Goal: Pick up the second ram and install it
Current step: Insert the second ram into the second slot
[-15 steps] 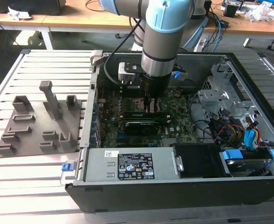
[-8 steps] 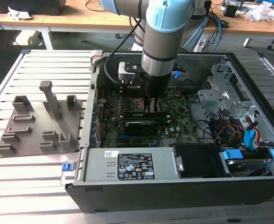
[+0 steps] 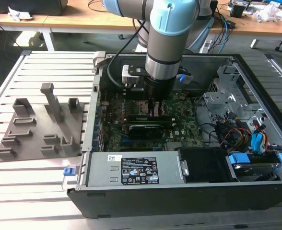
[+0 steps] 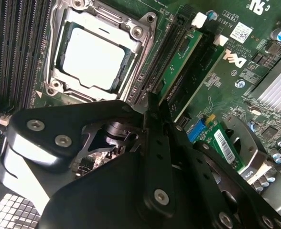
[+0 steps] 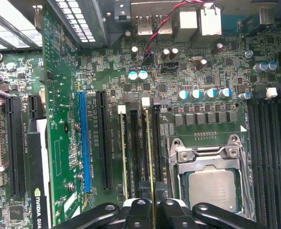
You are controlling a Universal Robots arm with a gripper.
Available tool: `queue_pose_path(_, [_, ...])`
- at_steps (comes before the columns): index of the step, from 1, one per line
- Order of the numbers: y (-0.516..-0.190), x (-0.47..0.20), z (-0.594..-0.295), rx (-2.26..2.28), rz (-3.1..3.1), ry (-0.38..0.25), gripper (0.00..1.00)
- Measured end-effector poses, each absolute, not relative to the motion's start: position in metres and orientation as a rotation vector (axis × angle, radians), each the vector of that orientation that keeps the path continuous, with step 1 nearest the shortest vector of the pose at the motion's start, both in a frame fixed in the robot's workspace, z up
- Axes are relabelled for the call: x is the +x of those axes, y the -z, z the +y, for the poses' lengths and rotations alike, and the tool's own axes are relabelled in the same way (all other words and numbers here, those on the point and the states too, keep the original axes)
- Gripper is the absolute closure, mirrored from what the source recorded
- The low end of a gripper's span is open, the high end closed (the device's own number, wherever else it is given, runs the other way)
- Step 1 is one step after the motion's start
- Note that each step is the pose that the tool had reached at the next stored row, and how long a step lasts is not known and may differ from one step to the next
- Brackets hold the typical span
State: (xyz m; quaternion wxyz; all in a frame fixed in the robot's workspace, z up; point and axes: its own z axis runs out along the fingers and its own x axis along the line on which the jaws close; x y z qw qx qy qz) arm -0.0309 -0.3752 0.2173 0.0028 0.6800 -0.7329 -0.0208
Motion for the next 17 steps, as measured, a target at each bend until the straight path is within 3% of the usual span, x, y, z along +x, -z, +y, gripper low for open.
queue_pose_path(4, [-0.216, -0.031, -0.375, 2.132, -2.298, 0.065, 0.86])
queue_pose_path(7, [-0.216, -0.031, -0.375, 2.132, -2.298, 0.064, 0.78])
queue_pose_path(12, [-0.244, -0.031, -0.372, 2.127, -2.293, 0.051, 0.78])
queue_pose_path(17, [-0.252, -0.031, -0.369, 2.124, -2.291, 0.045, 0.89])
